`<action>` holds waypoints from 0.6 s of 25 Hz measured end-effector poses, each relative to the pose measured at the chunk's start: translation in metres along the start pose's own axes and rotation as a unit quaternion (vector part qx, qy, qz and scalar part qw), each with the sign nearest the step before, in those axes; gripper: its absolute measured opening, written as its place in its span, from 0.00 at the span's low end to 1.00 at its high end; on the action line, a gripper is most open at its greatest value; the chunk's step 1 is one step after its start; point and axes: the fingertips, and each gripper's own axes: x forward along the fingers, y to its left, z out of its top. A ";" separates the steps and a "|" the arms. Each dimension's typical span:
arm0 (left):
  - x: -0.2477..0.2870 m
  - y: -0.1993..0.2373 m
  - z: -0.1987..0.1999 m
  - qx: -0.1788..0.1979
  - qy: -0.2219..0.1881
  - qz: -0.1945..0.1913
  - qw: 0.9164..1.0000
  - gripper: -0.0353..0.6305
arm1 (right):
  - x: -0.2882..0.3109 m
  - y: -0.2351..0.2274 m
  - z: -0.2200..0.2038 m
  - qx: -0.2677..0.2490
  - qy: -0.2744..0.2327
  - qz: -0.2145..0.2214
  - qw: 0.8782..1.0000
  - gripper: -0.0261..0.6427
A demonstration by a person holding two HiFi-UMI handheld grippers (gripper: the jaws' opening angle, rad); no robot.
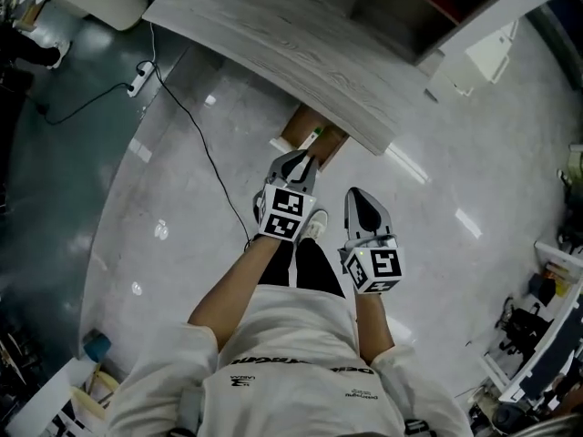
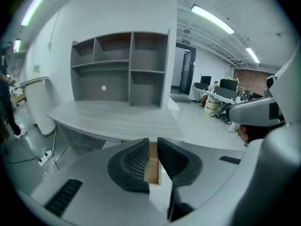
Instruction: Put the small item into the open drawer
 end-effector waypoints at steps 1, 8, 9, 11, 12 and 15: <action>-0.007 -0.001 0.007 -0.004 -0.005 0.002 1.000 0.15 | -0.002 0.003 0.007 -0.004 -0.003 0.002 1.000 0.08; -0.064 -0.008 0.062 -0.003 -0.051 0.016 0.999 0.11 | -0.019 0.029 0.059 -0.025 -0.028 0.024 0.999 0.08; -0.072 -0.009 0.071 0.001 -0.060 0.017 0.998 0.11 | -0.021 0.032 0.066 -0.026 -0.033 0.026 0.999 0.08; -0.088 -0.012 0.085 0.005 -0.073 0.019 0.997 0.09 | -0.027 0.039 0.078 -0.027 -0.040 0.028 0.998 0.08; -0.094 -0.012 0.088 0.003 -0.077 0.020 0.997 0.09 | -0.029 0.043 0.085 -0.027 -0.044 0.030 0.998 0.08; -0.116 -0.015 0.109 0.009 -0.096 0.017 0.995 0.08 | -0.034 0.060 0.105 -0.035 -0.057 0.041 0.997 0.08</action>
